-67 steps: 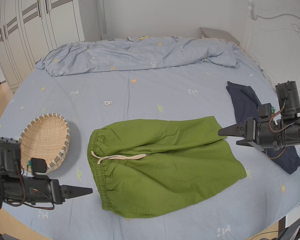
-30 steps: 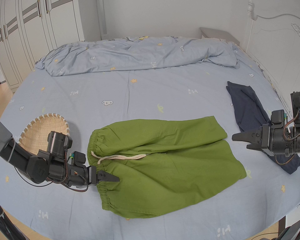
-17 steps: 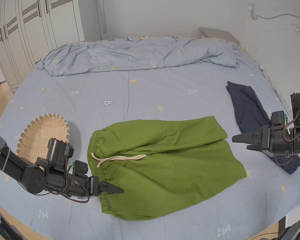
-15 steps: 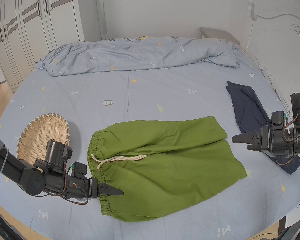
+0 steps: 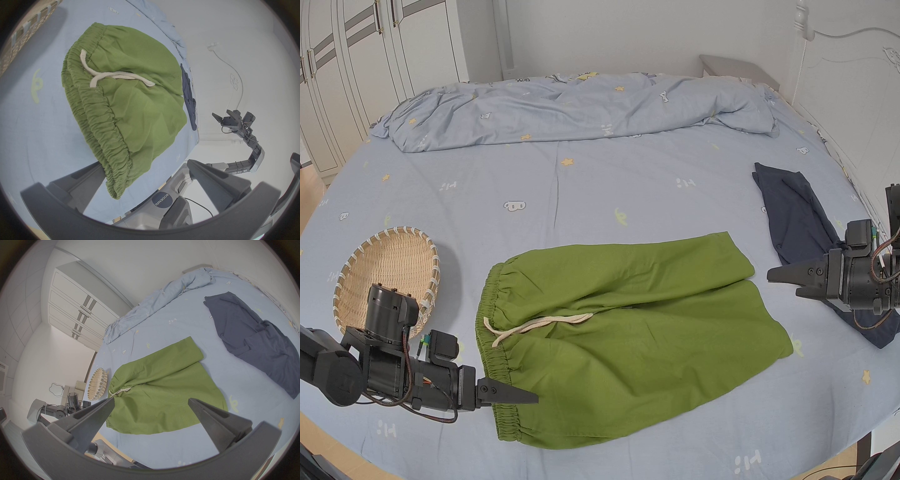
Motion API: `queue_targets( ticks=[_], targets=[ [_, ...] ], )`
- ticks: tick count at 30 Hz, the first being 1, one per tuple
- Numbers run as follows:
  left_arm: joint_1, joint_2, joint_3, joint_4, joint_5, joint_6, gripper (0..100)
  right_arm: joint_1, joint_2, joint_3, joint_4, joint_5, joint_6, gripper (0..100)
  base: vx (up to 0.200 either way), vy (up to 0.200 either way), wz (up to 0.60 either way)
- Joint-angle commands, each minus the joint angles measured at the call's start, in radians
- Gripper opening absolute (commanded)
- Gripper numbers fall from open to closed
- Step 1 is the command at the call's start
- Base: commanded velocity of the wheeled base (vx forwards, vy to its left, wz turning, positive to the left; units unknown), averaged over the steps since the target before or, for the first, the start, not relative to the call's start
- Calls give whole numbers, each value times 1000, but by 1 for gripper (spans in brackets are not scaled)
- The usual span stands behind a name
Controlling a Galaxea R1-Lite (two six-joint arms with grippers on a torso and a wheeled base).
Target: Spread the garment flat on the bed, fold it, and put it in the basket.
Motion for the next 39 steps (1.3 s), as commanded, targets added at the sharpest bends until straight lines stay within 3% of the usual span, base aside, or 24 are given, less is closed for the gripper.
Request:
queue_targets(
  ticks=[1,14,15,29,32,37,39],
  targets=[
    [-1,48,4,0,4,10,100,1,-4,2,0,0,0,100,0,0,0],
    [-3,117,-2,0,4,60,100,-1,-5,0,0,0,0,100,0,0,0],
    [-4,119,-5,0,4,55,0,-1,-5,0,0,0,0,100,0,0,0],
    [23,115,29,1,28,64,0,-36,-5,38,11,4,2,100,0,0,0],
    [60,115,32,1,77,63,0,-107,25,61,40,10,3,100,0,0,0],
    [108,100,26,1,80,63,0,-165,113,121,44,37,-1,100,0,0,0],
    [143,82,20,1,80,64,0,-245,168,152,41,126,-35,100,0,0,0]
  ],
)
